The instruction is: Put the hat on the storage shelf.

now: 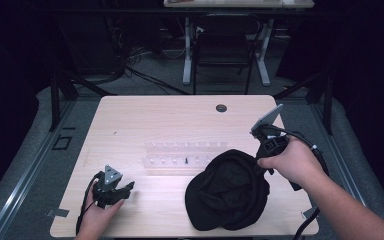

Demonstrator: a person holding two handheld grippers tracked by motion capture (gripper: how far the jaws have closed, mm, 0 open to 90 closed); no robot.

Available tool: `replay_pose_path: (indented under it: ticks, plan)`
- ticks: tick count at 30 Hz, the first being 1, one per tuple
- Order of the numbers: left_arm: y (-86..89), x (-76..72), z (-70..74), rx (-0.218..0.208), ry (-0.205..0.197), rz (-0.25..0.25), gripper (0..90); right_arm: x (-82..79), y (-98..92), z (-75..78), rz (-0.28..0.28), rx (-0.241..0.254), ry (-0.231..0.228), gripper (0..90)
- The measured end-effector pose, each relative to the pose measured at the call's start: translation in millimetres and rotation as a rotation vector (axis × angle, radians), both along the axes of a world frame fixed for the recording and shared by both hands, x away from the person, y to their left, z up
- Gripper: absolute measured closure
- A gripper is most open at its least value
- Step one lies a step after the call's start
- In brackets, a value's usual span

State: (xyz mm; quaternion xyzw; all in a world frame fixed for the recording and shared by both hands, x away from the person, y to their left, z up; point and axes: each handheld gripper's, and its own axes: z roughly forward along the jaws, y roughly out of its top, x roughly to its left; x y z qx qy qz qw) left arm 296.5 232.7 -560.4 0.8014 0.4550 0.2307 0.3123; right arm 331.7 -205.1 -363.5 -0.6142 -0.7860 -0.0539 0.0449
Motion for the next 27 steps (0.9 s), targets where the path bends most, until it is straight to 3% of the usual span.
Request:
replay_pose_path:
  ticks: [7, 10, 12, 27]
  plan:
    - [0.5, -0.2, 0.3, 0.002, -0.003, -0.001, 46.9, 0.7, 0.1, 16.1, 0.000, 0.016, 0.000, 88.0]
    - [0.2, -0.4, 0.2, -0.002, -0.003, 0.003, 46.8, -1.2, 1.1, 21.3, -0.016, 0.044, -0.015, 88.1]
    - [0.4, -0.2, 0.2, 0.001, -0.002, -0.001, 46.8, -1.5, -0.4, 26.6, -0.006, 0.066, -0.003, 88.1]
    - [0.1, -0.2, 0.1, 0.001, -0.003, 0.000, 46.8, -8.4, -9.8, 54.0, -0.034, 0.318, 0.015, 88.2]
